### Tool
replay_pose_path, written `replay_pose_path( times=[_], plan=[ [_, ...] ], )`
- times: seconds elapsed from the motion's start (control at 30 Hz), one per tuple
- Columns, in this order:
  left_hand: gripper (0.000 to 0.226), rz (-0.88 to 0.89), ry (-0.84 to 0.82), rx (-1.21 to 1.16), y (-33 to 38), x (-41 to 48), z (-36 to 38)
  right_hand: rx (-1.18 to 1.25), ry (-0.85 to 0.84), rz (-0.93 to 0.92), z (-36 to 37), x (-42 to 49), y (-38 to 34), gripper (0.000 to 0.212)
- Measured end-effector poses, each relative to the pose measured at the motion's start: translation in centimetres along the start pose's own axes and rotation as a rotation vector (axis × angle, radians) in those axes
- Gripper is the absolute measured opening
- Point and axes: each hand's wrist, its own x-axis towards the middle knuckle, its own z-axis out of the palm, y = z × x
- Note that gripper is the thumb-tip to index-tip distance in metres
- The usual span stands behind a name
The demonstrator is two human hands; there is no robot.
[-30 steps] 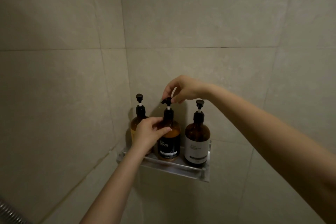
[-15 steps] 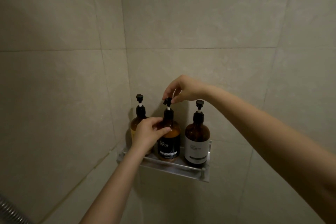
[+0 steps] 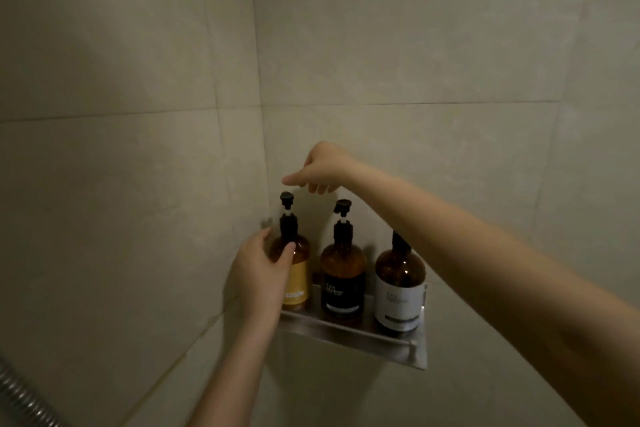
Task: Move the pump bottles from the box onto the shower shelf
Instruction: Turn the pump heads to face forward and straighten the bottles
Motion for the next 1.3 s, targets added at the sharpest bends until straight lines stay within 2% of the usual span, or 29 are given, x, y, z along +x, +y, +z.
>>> replay_pose_path(
  times=[0.2, 0.4, 0.63, 0.83, 1.1, 1.3],
  plan=[
    [0.033, 0.005, -0.149, 0.063, -0.8, 0.5, 0.5, -0.063, -0.076, 0.066, 2.0, 1.5, -1.7, 0.041],
    [0.049, -0.027, -0.182, 0.005, -1.4, 1.5, 0.3, -0.054, -0.114, 0.059, 2.1, 1.6, -1.8, 0.024],
    [0.054, -0.005, -0.200, 0.011, -2.1, 1.9, 0.4, -0.046, -0.302, -0.102, 1.1, 0.5, -1.2, 0.019],
    [0.056, -0.005, -0.208, 0.001, -2.4, 2.1, 0.3, -0.053, -0.215, -0.234, 1.0, 0.4, -0.5, 0.026],
    [0.054, 0.002, -0.246, 0.005, -2.8, 3.2, 0.2, -0.160, -0.185, -0.376, 0.9, 0.5, -0.3, 0.026],
    [0.056, -0.001, -0.273, -0.021, -3.2, 3.5, 0.4, -0.139, -0.185, -0.407, 0.8, 0.5, 0.1, 0.027]
  ],
)
